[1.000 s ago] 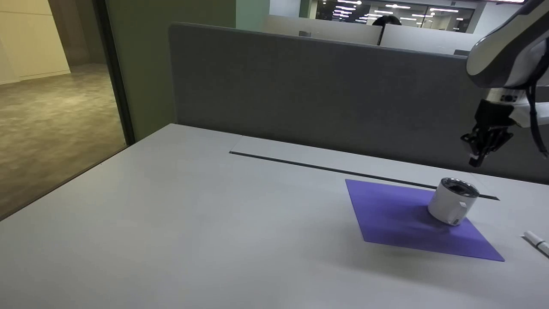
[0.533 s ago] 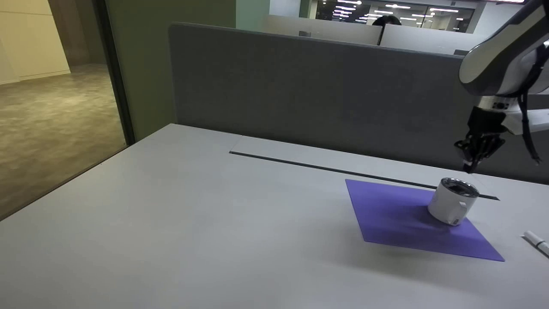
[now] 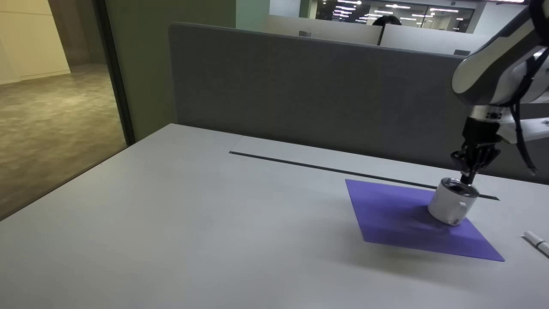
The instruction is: Close the white flask
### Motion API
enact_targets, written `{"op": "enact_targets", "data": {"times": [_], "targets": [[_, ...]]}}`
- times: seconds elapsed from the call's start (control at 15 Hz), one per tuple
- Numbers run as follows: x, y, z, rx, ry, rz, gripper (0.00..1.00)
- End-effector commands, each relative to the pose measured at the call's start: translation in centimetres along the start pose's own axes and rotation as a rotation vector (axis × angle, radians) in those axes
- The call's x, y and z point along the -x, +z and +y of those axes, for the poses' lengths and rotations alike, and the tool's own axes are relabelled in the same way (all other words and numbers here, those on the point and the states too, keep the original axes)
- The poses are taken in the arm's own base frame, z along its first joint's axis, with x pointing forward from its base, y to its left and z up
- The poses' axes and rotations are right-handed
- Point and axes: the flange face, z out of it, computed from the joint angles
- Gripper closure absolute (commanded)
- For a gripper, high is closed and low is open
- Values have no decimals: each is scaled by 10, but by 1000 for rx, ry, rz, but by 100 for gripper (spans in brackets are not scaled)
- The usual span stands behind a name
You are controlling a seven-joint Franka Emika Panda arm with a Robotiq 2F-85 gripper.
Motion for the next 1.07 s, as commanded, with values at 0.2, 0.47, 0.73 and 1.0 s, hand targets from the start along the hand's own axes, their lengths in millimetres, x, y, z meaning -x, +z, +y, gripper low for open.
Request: {"op": "enact_targets", "data": {"times": [0.2,0.47,0.73,1.0], "targets": [[-3,7,-5,-6,-6,-28,100],[-3,11,-12,-22,-14,-23,100],[-6,15,-17,-58,-18,-42,100],[-9,21,-24,-104,-21,-68,100]]}}
